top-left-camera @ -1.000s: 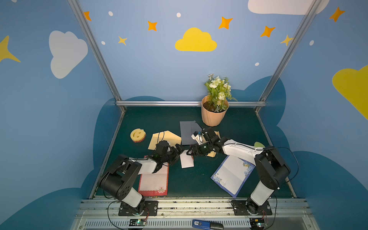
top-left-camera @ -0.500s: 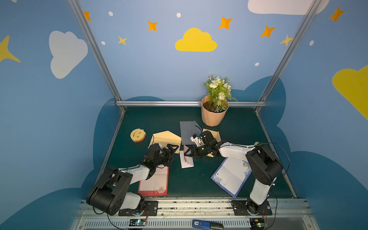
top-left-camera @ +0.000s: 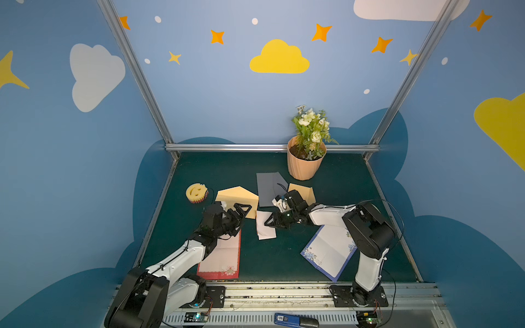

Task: Fold the letter paper in half and place it into the envelope
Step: Fold the letter paper at the center of the board.

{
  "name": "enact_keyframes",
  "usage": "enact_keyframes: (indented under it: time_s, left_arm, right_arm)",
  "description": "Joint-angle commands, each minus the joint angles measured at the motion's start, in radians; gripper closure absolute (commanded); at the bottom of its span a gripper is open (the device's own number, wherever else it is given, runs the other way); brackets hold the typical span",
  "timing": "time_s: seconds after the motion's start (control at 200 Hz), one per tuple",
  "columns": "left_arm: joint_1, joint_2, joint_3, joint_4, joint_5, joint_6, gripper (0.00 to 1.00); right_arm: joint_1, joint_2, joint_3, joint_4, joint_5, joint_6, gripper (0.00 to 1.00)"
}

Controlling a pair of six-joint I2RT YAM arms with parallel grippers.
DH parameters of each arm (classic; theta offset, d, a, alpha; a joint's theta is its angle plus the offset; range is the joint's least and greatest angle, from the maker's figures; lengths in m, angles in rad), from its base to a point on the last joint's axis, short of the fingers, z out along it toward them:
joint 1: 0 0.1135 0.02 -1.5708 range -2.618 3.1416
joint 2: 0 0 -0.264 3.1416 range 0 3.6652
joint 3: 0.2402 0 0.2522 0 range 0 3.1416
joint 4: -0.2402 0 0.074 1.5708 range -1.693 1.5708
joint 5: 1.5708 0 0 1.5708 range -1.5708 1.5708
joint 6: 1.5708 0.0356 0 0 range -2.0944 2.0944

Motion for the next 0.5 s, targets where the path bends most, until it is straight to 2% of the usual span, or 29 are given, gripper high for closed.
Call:
enact_keyframes:
  time_s: [0.0,0.28,0.496]
  left_arm:
    - [-0.016,0.022,0.047,-0.023,0.025,0.041,0.0]
    - [-0.078,0.092,0.1,0.015,0.02,0.048,0.0]
    - [-0.128,0.21,0.124,0.066,0.016,0.047,0.0]
  right_arm:
    - [0.002,0.007,-0.008,-0.044,0.049,-0.003,0.77]
    - [-0.001,0.028,-0.024,-0.042,0.071,0.008,0.8]
    - [-0.008,0.026,-0.039,-0.026,0.073,0.016,0.81]
